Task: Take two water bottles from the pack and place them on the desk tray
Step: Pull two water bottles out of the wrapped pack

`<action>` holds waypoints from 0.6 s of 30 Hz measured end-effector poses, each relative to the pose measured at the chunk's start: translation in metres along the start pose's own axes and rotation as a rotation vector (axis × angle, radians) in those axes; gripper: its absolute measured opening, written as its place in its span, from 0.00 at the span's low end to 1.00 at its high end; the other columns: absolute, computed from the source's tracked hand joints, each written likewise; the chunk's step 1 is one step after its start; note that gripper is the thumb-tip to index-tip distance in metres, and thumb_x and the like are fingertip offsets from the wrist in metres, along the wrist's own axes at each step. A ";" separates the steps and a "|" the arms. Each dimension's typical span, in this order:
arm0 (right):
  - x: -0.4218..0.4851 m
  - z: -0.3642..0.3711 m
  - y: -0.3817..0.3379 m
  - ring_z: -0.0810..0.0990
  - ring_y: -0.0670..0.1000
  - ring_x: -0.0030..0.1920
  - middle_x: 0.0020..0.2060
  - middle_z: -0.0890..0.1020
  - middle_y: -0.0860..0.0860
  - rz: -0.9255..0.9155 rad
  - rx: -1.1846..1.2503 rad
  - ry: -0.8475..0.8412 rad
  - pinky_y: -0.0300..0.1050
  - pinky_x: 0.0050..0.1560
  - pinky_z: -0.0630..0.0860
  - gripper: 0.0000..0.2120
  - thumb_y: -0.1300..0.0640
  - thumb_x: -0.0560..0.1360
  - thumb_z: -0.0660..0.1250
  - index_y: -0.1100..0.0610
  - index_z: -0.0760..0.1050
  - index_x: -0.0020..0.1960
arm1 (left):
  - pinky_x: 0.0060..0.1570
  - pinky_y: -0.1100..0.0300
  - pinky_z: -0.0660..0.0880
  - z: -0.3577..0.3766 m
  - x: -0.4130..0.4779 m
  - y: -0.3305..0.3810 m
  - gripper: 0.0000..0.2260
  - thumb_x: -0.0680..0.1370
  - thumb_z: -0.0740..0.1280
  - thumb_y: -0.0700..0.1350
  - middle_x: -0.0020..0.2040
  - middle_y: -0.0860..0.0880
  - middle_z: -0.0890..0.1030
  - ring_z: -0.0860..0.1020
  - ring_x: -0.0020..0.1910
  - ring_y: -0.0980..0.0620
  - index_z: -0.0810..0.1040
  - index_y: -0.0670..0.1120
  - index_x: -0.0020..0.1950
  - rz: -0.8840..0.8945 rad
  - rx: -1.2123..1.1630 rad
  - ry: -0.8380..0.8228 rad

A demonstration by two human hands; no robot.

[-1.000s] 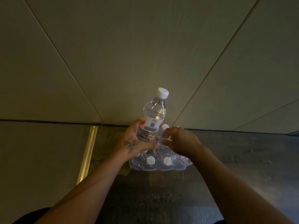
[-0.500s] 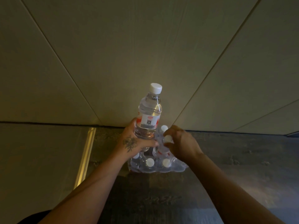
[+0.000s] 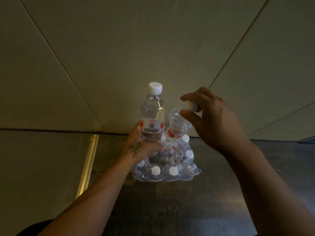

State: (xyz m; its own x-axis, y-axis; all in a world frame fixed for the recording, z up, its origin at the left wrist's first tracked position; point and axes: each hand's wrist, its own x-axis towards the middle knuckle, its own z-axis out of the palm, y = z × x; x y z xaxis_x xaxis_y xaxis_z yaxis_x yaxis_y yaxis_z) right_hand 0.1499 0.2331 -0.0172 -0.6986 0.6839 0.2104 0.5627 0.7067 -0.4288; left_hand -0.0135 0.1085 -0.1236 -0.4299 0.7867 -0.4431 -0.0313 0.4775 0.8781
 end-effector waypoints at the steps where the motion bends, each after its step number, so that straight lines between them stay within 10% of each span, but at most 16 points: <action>1: 0.000 0.004 -0.002 0.82 0.51 0.47 0.54 0.80 0.48 -0.004 -0.004 -0.004 0.48 0.44 0.78 0.16 0.53 0.80 0.74 0.54 0.82 0.67 | 0.68 0.40 0.79 0.000 0.001 0.000 0.39 0.62 0.86 0.36 0.62 0.50 0.86 0.84 0.62 0.47 0.77 0.51 0.70 0.004 -0.013 0.011; 6: -0.002 0.019 0.000 0.83 0.54 0.49 0.57 0.82 0.53 -0.045 -0.011 0.020 0.51 0.44 0.82 0.18 0.56 0.80 0.74 0.57 0.81 0.69 | 0.61 0.49 0.81 0.004 -0.001 0.002 0.41 0.55 0.88 0.47 0.59 0.54 0.87 0.85 0.60 0.51 0.79 0.55 0.67 0.041 -0.038 0.025; 12: -0.001 0.033 0.016 0.82 0.51 0.53 0.58 0.81 0.52 -0.055 0.143 0.091 0.56 0.47 0.85 0.20 0.53 0.79 0.75 0.58 0.78 0.68 | 0.66 0.46 0.79 0.006 -0.001 0.006 0.38 0.64 0.86 0.36 0.63 0.49 0.85 0.83 0.63 0.46 0.76 0.50 0.71 0.038 -0.063 0.014; 18: -0.007 0.072 0.025 0.81 0.53 0.60 0.65 0.78 0.49 0.110 0.373 -0.112 0.62 0.59 0.82 0.25 0.48 0.79 0.73 0.50 0.70 0.72 | 0.50 0.61 0.77 0.004 -0.007 0.004 0.28 0.67 0.83 0.35 0.52 0.59 0.83 0.81 0.52 0.61 0.76 0.60 0.55 0.072 -0.098 -0.018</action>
State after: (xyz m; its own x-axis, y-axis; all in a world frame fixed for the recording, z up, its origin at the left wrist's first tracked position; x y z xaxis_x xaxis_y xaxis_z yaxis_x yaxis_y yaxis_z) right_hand 0.1371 0.2336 -0.0924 -0.6983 0.7135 0.0574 0.4522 0.5019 -0.7373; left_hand -0.0073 0.1066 -0.1174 -0.4183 0.8246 -0.3809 -0.0893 0.3800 0.9207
